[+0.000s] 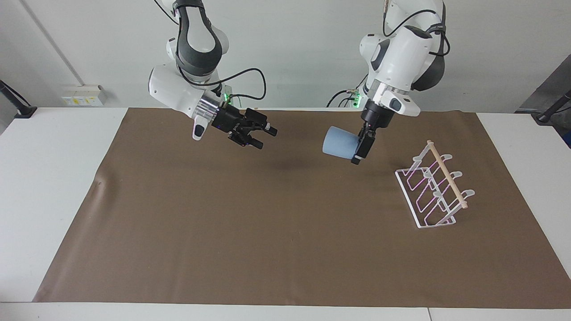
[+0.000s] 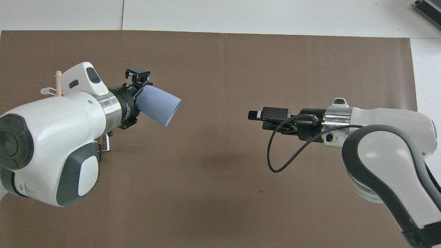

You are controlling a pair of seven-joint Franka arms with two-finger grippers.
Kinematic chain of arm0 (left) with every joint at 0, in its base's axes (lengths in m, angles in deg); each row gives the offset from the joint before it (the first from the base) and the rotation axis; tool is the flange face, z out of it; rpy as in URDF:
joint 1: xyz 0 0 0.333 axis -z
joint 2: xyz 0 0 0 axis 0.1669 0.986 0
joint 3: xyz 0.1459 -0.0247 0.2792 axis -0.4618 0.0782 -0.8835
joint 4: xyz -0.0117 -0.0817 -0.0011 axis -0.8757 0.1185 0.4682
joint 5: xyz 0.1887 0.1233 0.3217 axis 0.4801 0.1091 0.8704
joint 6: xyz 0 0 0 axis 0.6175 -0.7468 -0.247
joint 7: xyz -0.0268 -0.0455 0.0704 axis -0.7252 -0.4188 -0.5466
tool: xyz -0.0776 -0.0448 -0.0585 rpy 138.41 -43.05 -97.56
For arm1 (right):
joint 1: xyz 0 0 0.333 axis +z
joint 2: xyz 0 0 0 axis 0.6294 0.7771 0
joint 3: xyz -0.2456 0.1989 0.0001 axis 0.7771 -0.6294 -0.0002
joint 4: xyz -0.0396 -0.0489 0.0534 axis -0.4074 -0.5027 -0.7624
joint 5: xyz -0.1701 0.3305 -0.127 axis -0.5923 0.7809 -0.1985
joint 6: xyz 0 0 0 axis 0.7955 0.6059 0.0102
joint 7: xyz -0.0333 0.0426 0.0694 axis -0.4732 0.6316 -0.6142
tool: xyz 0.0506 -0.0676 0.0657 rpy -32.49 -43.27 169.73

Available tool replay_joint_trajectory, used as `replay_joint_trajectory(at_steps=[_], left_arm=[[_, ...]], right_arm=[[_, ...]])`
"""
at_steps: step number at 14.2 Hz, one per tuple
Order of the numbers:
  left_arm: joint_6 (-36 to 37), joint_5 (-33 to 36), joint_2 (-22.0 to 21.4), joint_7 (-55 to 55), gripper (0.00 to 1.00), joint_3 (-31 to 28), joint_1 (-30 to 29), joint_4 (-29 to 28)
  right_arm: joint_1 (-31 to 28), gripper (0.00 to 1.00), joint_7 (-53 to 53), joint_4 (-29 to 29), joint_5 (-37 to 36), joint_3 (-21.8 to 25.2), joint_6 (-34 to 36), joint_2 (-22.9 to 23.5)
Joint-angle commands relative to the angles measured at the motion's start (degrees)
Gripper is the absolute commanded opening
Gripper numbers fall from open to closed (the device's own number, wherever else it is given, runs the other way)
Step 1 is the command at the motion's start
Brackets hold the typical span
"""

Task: Hang cup on cup holder
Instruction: 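Pull the cup toward the rack while the right gripper releases and withdraws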

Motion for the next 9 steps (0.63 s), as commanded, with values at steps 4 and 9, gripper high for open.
replay_joint_trajectory(at_steps=[4, 9], left_arm=[[1.7, 21.6, 0.1, 1.9, 0.00, 0.5, -7.7, 1.7], [1.0, 37.9, 0.0, 1.5, 0.00, 0.5, -13.4, 1.6]], right_arm=[[-5.0, 1.00, -3.1, 2.9, -22.6, -0.2, -0.2, -0.3], [-8.7, 1.00, -10.5, 5.4, -46.4, -0.3, 0.2, -0.3]])
